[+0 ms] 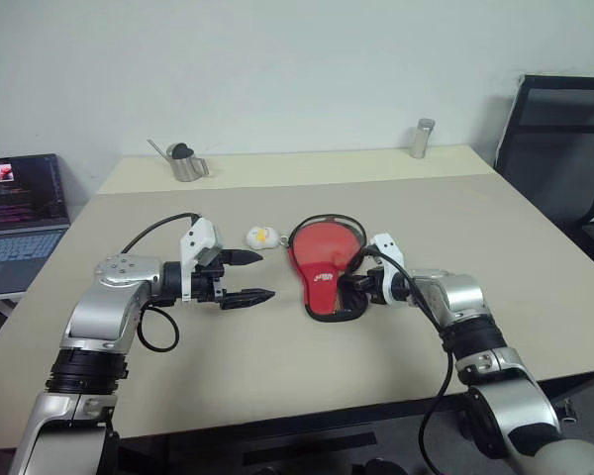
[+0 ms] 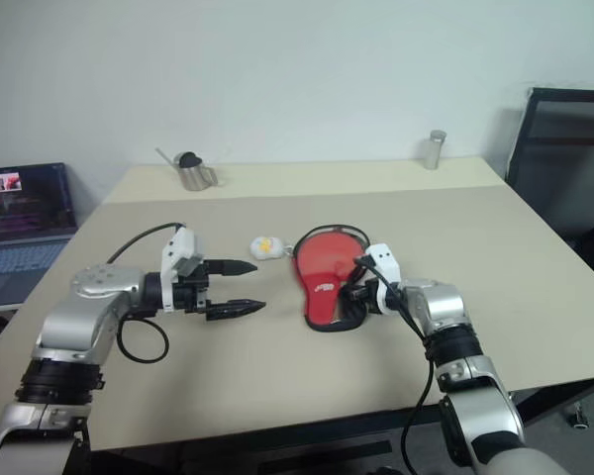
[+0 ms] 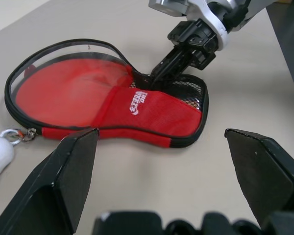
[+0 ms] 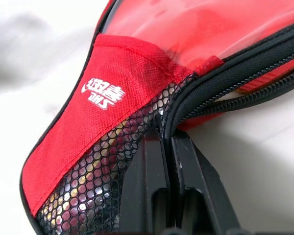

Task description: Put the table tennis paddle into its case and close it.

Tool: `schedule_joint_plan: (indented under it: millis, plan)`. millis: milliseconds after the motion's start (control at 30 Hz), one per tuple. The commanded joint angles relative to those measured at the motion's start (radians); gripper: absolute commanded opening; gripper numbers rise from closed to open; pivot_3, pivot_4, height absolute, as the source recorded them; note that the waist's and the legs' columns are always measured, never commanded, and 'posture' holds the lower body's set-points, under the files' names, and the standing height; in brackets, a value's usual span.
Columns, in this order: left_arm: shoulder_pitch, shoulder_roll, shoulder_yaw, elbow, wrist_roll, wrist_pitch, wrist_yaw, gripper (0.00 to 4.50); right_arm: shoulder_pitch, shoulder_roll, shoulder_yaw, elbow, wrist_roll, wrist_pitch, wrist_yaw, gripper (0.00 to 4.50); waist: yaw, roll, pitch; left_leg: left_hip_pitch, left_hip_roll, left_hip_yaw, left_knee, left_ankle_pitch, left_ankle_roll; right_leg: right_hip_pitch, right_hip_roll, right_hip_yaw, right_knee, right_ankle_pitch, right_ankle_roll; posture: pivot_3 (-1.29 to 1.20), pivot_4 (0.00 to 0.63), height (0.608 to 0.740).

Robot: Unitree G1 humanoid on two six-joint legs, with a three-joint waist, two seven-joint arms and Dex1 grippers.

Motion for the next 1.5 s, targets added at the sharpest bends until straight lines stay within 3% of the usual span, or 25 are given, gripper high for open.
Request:
schedule_joint_plan:
  millis: [33,367,633,1167,1267,1500]
  plan:
    - [0.015,0.023,-0.002,-0.066,-0.037,0.014,-0.018,4.5,0.046,-0.006,0.01,-0.162,0.058,0.098,-0.002,0.05,0.002,0.0,0.0,0.0,0.0,0.0,0.0,0.0,0.0,0.0,0.0,0.0,0.0,0.0,0.0,0.0,0.15,0.74]
    - [0.152,0.075,0.001,-0.219,-0.097,0.061,-0.055,4.5,0.271,0.016,-0.028,-0.626,0.176,0.41,-0.123,0.05,0.014,0.0,0.0,-0.003,0.0,-0.002,0.0,0.0,0.0,-0.001,-0.002,0.0,-0.001,-0.003,0.003,0.0,0.15,0.74]
    - [0.271,0.117,0.02,-0.35,-0.168,0.104,-0.05,4.5,0.415,0.068,-0.092,-0.882,0.247,0.613,-0.208,0.05,0.016,0.0,0.0,-0.004,0.001,-0.005,0.0,-0.001,-0.001,-0.001,-0.003,-0.001,-0.002,-0.004,0.001,0.0,0.15,0.74]
    - [0.262,0.118,-0.015,-0.315,-0.151,0.057,-0.044,4.5,0.468,0.05,-0.107,-0.908,0.264,0.629,-0.297,0.05,0.018,0.0,0.0,-0.004,0.001,-0.006,0.0,-0.001,-0.002,-0.001,-0.003,-0.002,-0.003,-0.008,-0.004,0.0,0.15,0.74]
    - [0.279,0.123,-0.012,-0.319,-0.153,0.049,-0.04,4.5,0.476,0.053,-0.125,-0.93,0.278,0.646,-0.306,0.72,0.018,0.0,0.0,-0.004,0.001,-0.007,0.0,-0.001,-0.002,-0.001,-0.003,-0.002,-0.003,-0.008,-0.004,0.0,0.15,0.74]
    - [0.321,0.116,-0.007,-0.346,-0.16,0.041,-0.011,4.5,0.447,0.078,-0.137,-1.081,0.296,0.673,-0.35,3.08,0.018,0.0,0.0,-0.005,0.001,-0.007,0.0,-0.001,-0.002,-0.002,-0.003,-0.003,-0.003,-0.008,-0.004,0.0,0.15,0.74]
